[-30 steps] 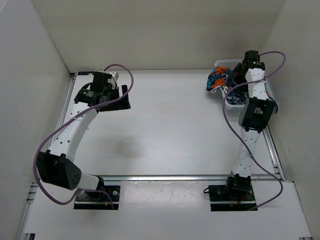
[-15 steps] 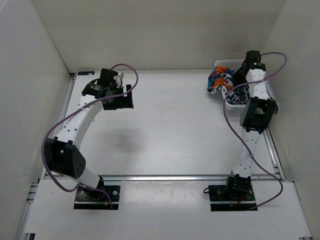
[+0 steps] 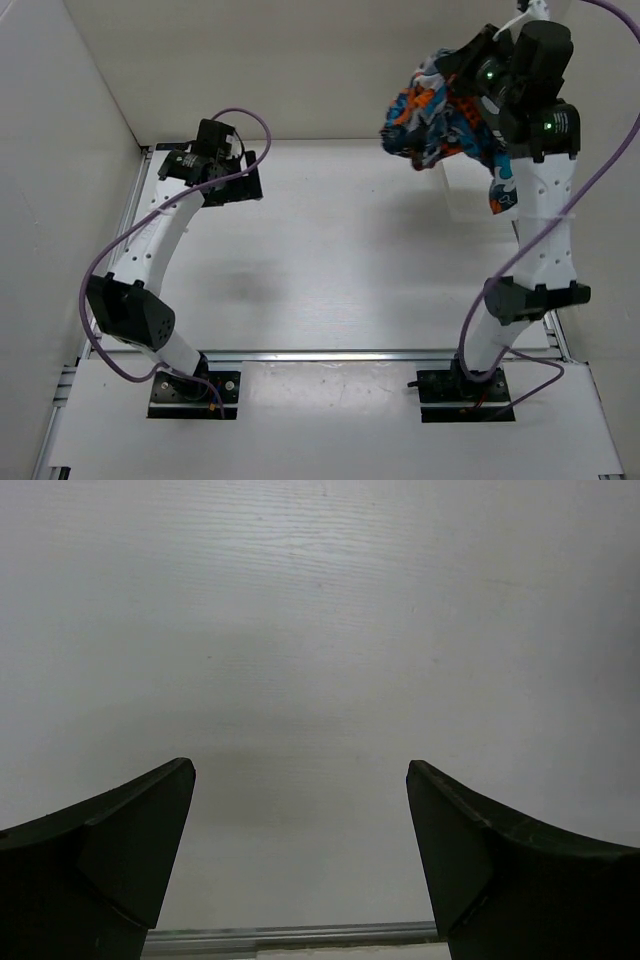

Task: Fold and stack the shorts
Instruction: Move the shorts to the center of the board

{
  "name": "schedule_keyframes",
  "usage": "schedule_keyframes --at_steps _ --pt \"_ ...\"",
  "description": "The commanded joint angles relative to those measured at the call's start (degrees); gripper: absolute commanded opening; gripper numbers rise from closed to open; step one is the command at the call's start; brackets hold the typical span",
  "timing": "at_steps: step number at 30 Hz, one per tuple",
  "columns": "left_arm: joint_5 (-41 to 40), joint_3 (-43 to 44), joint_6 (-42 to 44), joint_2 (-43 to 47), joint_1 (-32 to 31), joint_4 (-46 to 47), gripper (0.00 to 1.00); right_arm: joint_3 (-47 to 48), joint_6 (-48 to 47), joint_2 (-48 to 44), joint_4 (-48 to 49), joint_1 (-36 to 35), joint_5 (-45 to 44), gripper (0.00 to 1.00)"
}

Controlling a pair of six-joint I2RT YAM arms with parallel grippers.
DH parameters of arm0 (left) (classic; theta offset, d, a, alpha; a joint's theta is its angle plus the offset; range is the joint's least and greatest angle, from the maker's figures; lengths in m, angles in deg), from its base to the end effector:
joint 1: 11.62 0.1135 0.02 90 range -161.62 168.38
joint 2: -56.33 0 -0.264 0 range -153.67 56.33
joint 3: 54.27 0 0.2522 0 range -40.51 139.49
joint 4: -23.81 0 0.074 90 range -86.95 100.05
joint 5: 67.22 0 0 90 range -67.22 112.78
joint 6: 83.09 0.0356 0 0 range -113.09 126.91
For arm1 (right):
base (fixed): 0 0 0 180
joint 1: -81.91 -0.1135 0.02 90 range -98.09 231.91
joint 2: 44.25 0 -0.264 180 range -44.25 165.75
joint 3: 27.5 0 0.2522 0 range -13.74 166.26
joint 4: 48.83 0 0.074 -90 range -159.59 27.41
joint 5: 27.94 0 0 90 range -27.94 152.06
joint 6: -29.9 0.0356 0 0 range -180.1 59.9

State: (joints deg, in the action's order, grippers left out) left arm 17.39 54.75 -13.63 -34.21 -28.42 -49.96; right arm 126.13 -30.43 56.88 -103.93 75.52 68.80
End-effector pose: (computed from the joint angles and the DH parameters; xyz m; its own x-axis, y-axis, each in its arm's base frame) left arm 0.3111 -0.0904 0.3675 -0.8199 -0.1173 -0.5603 -0.0546 0.9903 -0.1275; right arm 0.3312 0.0413 0.5677 -0.1516 0.4777 -0.8654 -0.1750 0.8487 0.4991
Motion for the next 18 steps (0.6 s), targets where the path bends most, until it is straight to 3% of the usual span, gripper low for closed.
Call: schedule_keyframes --at_steps 1,6,8,9,10,13,15,18 --pt "-4.8 4.2 -2.7 3.7 3.0 -5.4 0.99 -0.5 -2.9 -4.1 0.0 -6.7 4.2 0.00" --pt "-5.3 6.9 -2.7 9.2 8.6 -8.4 0.99 -15.0 -5.0 -12.6 0.0 -17.3 3.6 0.00" --pt "-5.3 7.7 -2.7 12.0 11.0 -8.4 0.99 -28.2 -5.8 -15.6 0.0 -19.6 1.2 0.03" --pt "-5.3 7.7 -2.7 12.7 11.5 -8.4 0.99 -32.9 -6.4 -15.6 0.6 -20.9 1.2 0.42" --pt "-4.3 5.9 -2.7 13.9 11.5 -8.4 0.99 -36.8 -6.4 -15.6 0.6 -20.9 1.2 0.62" --pt "-1.9 2.1 -2.7 14.4 12.1 -8.4 0.99 -43.1 -7.6 -13.6 -5.5 -20.9 2.7 0.79" --pt "1.3 -0.9 -2.7 15.6 12.1 -8.4 0.99 -49.1 -7.1 -17.2 -5.5 -21.7 -1.8 0.87" --pt "5.1 -8.4 -4.4 16.2 11.4 -6.4 0.99 -55.5 -5.0 -23.7 -4.4 -22.3 -5.0 0.89"
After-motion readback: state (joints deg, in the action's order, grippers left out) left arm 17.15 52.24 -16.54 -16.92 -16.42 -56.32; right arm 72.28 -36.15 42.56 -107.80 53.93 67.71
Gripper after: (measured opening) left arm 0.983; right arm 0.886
